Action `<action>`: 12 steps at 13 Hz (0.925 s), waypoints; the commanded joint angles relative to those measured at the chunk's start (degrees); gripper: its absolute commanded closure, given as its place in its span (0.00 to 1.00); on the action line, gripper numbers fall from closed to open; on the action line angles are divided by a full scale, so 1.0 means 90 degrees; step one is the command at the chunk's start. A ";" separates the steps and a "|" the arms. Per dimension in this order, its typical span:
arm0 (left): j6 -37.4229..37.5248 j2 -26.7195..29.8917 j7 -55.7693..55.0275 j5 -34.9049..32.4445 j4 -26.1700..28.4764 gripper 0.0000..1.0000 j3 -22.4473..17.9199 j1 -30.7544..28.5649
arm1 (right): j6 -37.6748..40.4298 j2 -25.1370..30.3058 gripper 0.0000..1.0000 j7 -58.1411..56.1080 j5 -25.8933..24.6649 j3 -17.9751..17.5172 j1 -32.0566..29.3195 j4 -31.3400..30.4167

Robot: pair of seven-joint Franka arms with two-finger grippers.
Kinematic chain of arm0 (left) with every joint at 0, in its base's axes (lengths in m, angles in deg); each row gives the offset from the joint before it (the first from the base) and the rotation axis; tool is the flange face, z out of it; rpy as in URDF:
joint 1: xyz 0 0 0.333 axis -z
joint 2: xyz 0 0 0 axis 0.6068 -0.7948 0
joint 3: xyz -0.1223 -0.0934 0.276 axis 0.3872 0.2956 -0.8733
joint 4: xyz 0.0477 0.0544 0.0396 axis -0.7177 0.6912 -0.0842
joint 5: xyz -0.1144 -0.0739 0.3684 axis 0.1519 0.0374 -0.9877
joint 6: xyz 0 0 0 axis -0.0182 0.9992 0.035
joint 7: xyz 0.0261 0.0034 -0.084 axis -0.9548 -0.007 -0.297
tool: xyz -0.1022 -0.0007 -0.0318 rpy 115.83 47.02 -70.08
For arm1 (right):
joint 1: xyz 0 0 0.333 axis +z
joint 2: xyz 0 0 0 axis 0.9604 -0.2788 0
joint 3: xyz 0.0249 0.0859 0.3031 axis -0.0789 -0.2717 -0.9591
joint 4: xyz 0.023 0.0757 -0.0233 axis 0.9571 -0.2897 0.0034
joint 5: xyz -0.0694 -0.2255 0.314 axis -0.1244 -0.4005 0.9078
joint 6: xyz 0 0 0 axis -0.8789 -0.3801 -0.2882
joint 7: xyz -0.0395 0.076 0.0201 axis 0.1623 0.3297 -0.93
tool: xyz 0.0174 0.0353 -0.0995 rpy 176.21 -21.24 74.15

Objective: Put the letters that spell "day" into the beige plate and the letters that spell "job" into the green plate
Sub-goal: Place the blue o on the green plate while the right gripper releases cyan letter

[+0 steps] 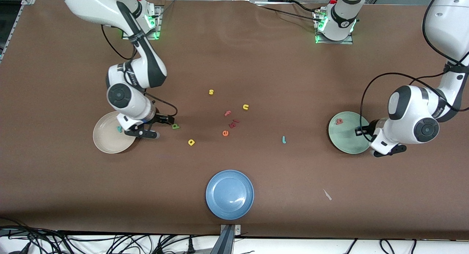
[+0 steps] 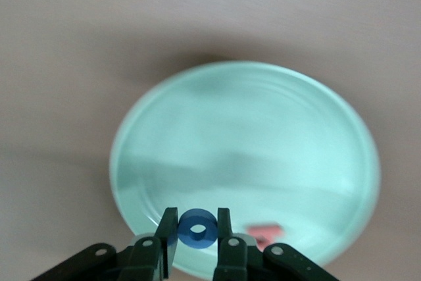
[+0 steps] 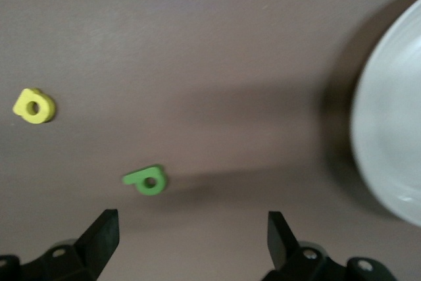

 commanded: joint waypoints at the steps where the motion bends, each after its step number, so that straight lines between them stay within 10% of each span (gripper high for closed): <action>1: -0.0165 -0.0258 0.0110 -0.0331 -0.0046 0.82 0.0092 -0.0172 | -0.0127 -0.0308 0.00 0.0385 0.0105 0.0034 0.0281 0.0228; 2: -0.0165 -0.0269 0.0100 -0.0322 -0.0056 0.71 0.0101 -0.0153 | -0.0254 -0.0405 0.00 0.0434 0.0105 0.0034 0.0350 0.0237; 3: -0.0165 -0.0249 0.0051 -0.0312 -0.0075 0.25 0.0111 -0.0114 | -0.0381 -0.0503 0.00 0.0435 0.0105 0.0034 0.0370 0.0237; 4: -0.0117 -0.0182 -0.0007 -0.0235 -0.0075 0.00 0.0160 -0.0094 | -0.0469 -0.0571 0.00 0.0435 0.0096 0.0034 0.0370 0.0237; 12: -0.0175 -0.0325 -0.3443 -0.0195 -0.0776 0.00 0.1606 0.1142 | -0.0626 -0.0933 0.06 0.0435 0.0105 0.0034 0.0419 0.0452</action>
